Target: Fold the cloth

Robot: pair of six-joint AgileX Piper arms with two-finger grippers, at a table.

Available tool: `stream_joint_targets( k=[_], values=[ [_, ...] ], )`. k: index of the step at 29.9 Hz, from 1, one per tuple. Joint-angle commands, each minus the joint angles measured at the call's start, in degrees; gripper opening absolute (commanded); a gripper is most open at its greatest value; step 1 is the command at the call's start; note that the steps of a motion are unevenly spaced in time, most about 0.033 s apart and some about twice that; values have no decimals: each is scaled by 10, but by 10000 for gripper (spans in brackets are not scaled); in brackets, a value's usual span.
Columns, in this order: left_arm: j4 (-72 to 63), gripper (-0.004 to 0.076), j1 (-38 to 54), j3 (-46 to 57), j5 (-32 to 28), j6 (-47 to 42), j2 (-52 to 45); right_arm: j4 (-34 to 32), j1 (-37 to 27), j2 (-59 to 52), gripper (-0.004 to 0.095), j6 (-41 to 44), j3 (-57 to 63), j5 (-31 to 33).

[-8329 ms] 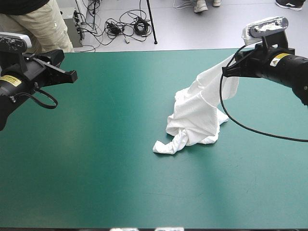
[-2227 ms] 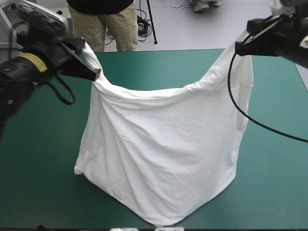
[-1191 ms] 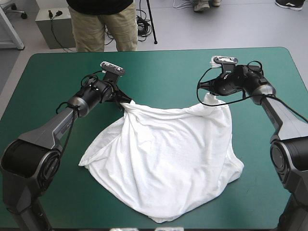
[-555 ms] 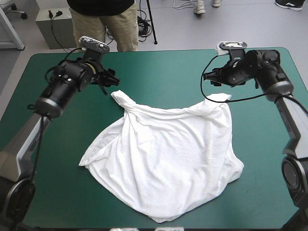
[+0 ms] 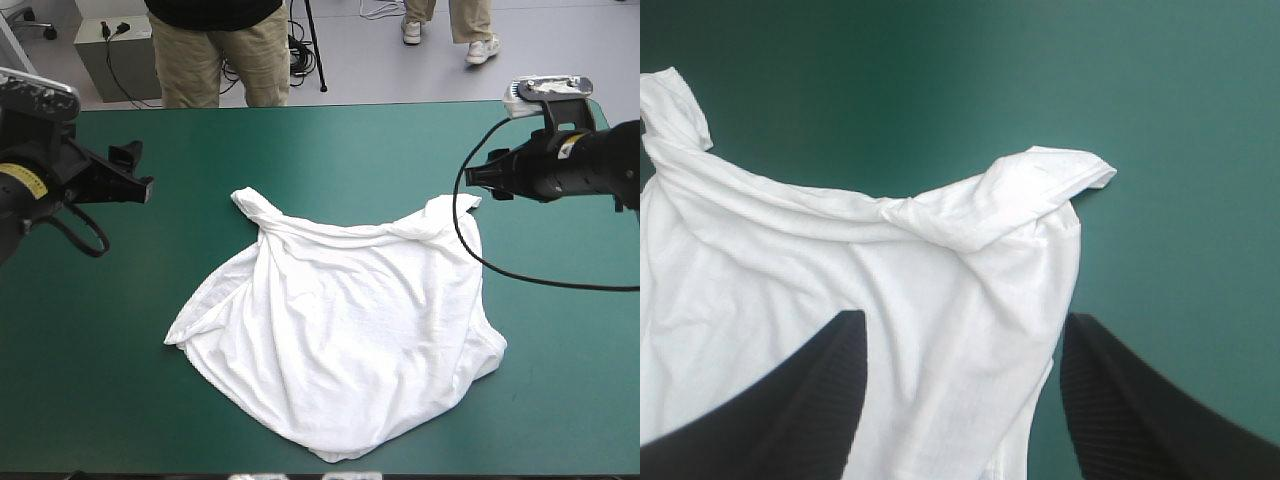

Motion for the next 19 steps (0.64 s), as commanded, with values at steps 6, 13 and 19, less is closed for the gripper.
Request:
stream_joint_targets(
  k=[6,13,19],
  values=[
    [-8,524,-18,-12,49,0,-27,-31,-3,-104,536,17,141,0],
    [-53,524,-18,49,42,0,-26,-52,-3,-131,537,17,299,-22],
    [-79,484,-18,90,38,0,-26,-50,-3,-131,536,13,406,-79]
  ],
)
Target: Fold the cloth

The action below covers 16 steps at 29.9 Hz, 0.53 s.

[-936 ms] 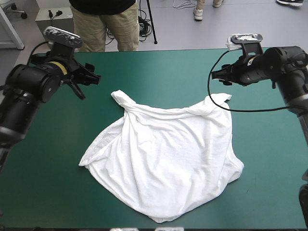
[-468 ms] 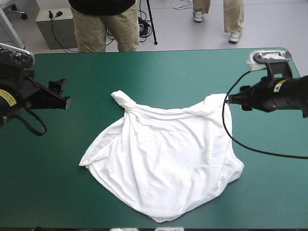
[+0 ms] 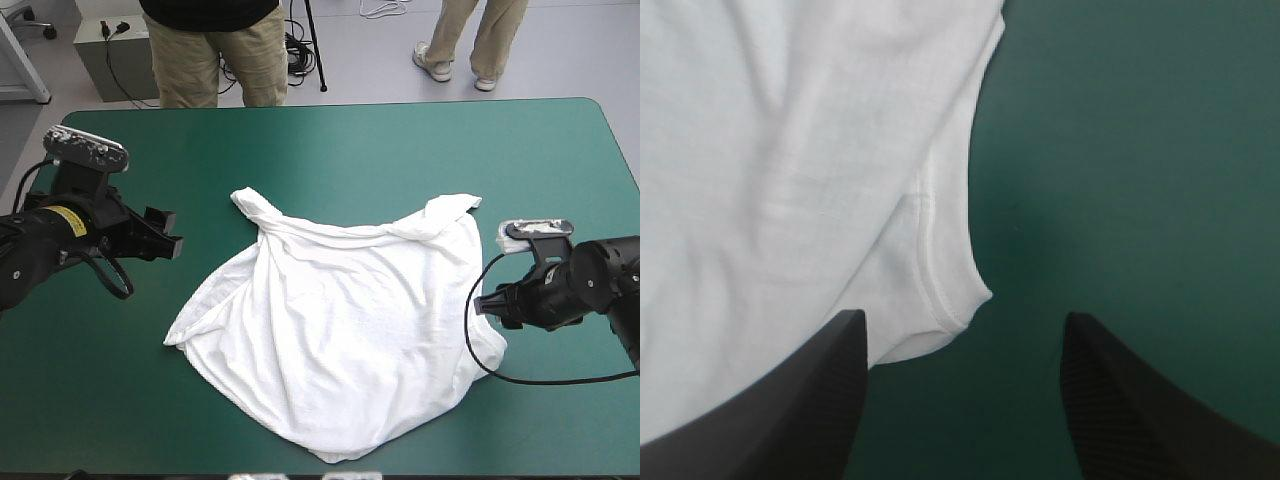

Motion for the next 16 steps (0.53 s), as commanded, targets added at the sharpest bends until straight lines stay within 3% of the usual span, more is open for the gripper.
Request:
stream_joint_targets(
  k=[1,13,16],
  values=[
    [-8,472,-3,-1,-43,0,-8,-3,-3,-13,536,-5,40,-53],
    [-8,421,-3,-1,-53,0,-7,55,-3,62,533,-24,143,-168],
    [-8,421,-3,-1,-53,0,-7,65,-3,89,481,-24,145,-178]
  ],
)
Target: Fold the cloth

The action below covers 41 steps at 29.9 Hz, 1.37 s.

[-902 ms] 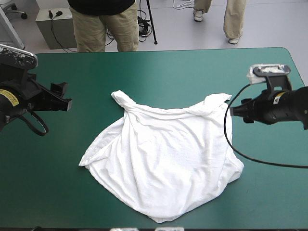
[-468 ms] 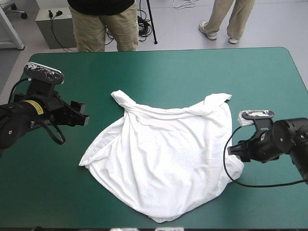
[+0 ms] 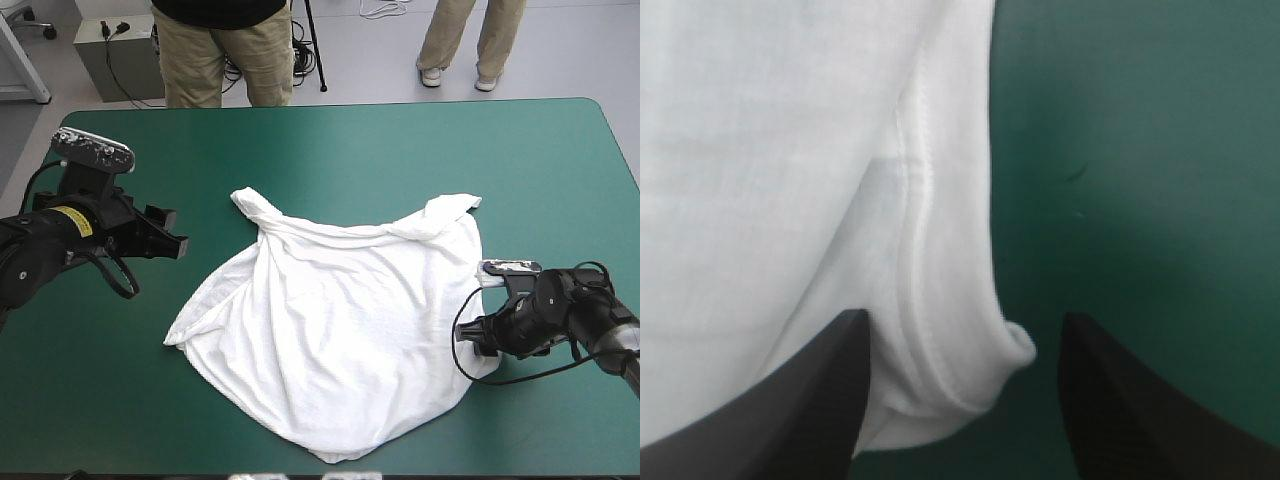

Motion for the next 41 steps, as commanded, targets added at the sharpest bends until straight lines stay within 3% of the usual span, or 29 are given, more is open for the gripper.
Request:
stream_joint_targets(
  k=[1,7,11,15,24,30,35,41],
  values=[
    [0,421,-2,-14,-33,0,-7,15,-3,23,447,-7,-11,-19],
    [3,421,-2,-14,-35,0,-7,53,-3,64,192,-44,-11,11],
    [4,421,-1,-14,-35,6,-7,38,-3,65,-14,-21,-13,8],
    [4,421,-1,-14,-32,22,-7,-15,-3,52,-17,52,-24,8],
    [3,421,-1,-14,-32,23,-7,-232,-8,40,-16,188,-86,2],
    [4,421,-1,-14,-32,23,-7,-244,-85,57,-17,204,-145,-22],
    [4,421,-1,-14,-35,24,-7,-244,-166,106,-17,163,-214,-29],
    [4,421,-1,-14,-40,29,-7,-227,-216,192,-17,160,-341,-47]
  ],
)
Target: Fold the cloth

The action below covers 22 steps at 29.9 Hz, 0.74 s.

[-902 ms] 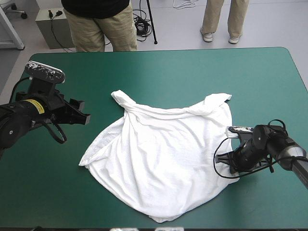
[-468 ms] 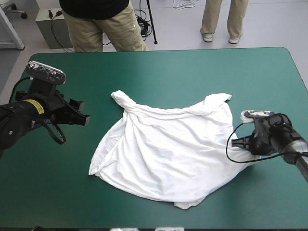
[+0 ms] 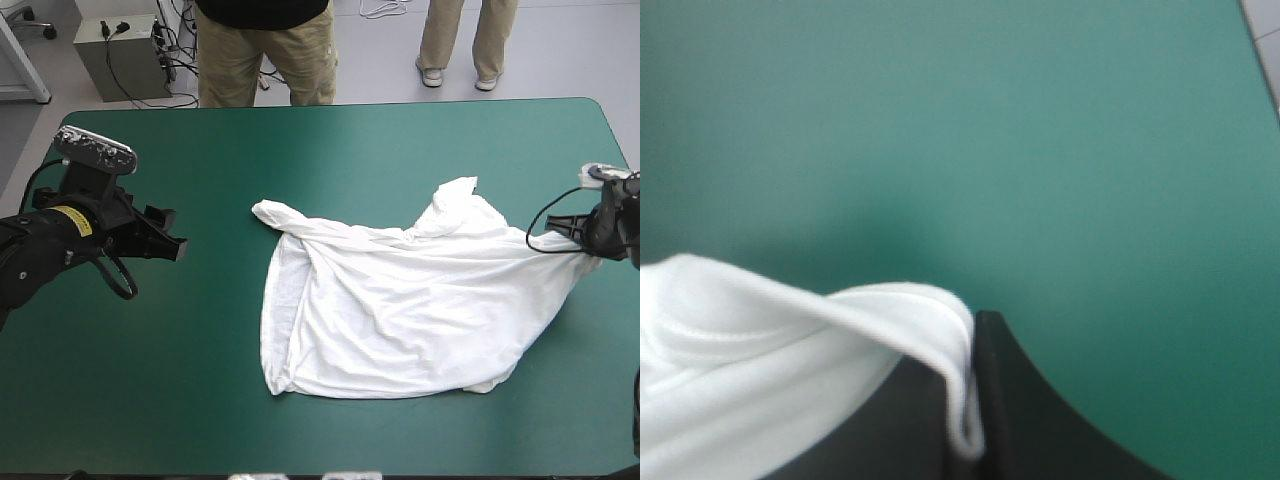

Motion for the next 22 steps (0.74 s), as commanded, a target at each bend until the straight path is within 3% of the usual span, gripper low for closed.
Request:
stream_joint_targets(
  k=[1,10,15,17,22],
  values=[
    [5,421,-1,-14,-37,3,-7,-8,-19,33,-17,-6,-98,-28],
    [28,421,-1,-14,-36,3,-7,6,-21,157,-17,-5,-294,-28],
    [28,421,-1,-14,-36,3,-6,7,-21,198,10,-38,-356,3],
    [28,421,-1,-14,-36,3,-6,15,-21,201,90,-55,-359,6],
    [28,421,-1,-14,-36,3,-6,51,-21,201,558,-81,-359,18]
  ],
)
